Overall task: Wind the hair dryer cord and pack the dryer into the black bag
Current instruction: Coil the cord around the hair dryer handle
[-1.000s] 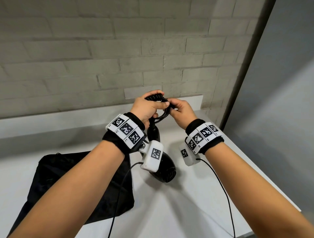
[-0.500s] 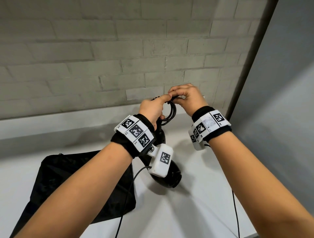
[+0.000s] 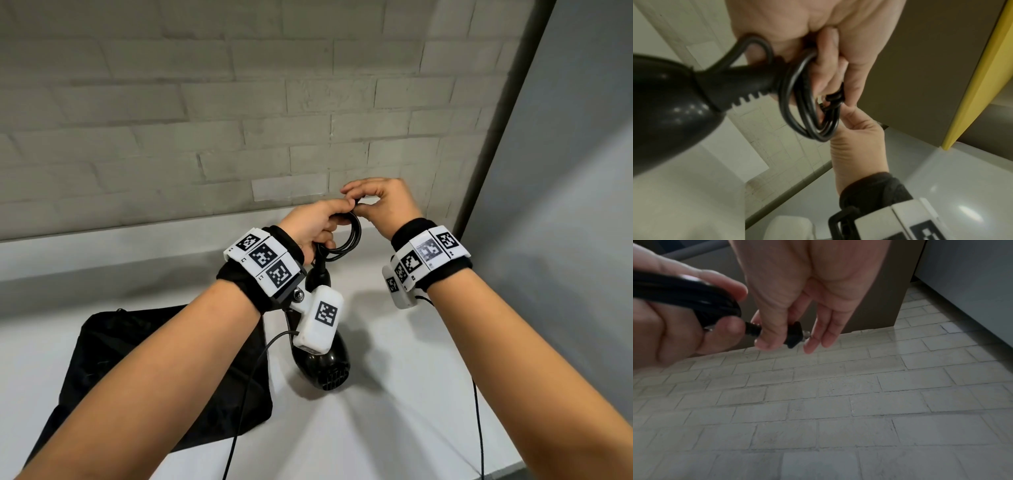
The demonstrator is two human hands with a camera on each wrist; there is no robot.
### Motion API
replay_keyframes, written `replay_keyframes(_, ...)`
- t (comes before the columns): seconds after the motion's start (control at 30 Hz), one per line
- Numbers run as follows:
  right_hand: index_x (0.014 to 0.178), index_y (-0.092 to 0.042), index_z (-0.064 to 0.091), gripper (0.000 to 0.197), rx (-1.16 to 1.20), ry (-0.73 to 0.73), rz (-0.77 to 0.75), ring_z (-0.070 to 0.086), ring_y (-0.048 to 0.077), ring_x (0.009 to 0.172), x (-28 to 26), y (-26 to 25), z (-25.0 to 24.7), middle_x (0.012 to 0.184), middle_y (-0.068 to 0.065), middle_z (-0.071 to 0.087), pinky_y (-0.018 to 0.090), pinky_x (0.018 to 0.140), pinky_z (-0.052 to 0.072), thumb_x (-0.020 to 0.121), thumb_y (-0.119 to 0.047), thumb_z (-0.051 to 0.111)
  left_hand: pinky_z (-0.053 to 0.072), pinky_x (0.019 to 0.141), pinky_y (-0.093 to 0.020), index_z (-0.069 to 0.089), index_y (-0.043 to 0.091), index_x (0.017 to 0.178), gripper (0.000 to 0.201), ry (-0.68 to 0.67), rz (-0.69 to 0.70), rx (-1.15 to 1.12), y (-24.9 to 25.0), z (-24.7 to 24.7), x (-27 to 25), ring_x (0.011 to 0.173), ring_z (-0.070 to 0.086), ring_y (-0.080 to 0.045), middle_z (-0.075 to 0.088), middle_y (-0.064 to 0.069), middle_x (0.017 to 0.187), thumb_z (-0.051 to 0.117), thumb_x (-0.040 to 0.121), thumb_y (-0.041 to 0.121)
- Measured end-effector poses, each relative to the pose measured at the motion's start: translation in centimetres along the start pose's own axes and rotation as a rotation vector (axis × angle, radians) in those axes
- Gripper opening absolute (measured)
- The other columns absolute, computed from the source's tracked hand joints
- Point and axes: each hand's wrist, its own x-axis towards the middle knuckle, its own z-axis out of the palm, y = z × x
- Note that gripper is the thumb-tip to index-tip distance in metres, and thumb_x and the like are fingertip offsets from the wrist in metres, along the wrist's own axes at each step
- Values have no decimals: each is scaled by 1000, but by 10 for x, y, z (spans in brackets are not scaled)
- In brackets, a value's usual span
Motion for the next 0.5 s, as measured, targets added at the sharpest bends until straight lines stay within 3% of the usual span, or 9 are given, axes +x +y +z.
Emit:
replay_keyframes(0.1,88,-6,72,24,-5,31,-33,57,6,95,-2,-2,2,112,-1,62,13,91,47,73,10,61,23,41,-16,56,18,75,19,16,33,-70,1,2,-2,20,19,-6,34,4,59,52,92,28)
replay_keyframes(0.17,96,-10,69,33,-69,70,-93,47,0,112,-5,0,4,124,-12,46,4,98,35,77,10,51,23,44,-18,55,17,76,18,64,49,-127,1,2,-3,19,24,-6,38,2,60,53,92,26)
replay_keyframes(0.23,111,-15,63,47,-78,107,-105,41,3,120,-11,4,9,131,-12,39,-1,95,29,75,11,45,23,41,-17,54,17,77,17,114,57,-193,2,-2,-1,18,25,-6,41,1,61,53,91,25)
replay_keyframes(0.3,118,-18,56,54,-30,76,-8,50,13,110,-22,9,15,132,-5,44,3,86,39,73,10,47,23,34,-15,54,16,76,17,163,70,-280,1,-7,2,19,20,-7,45,2,63,54,91,25)
replay_keyframes(0.37,120,-20,54,46,-2,-65,184,54,16,95,-38,16,24,131,3,49,10,77,44,78,2,53,23,32,-14,53,16,75,18,198,84,-362,1,-12,5,21,18,-7,49,2,62,54,91,24)
replay_keyframes(0.43,121,-18,52,37,-73,-277,381,51,16,96,-51,30,33,129,6,52,23,86,44,84,-18,57,23,32,-14,52,17,73,19,212,99,-423,3,-14,7,22,18,-6,50,2,64,53,91,24)
replay_keyframes(0.5,125,-17,49,53,-129,-502,524,48,15,98,-61,41,41,126,6,54,27,91,40,79,-44,57,23,33,-14,52,18,73,18,220,114,-478,5,-14,7,22,20,-6,52,2,67,54,91,23)
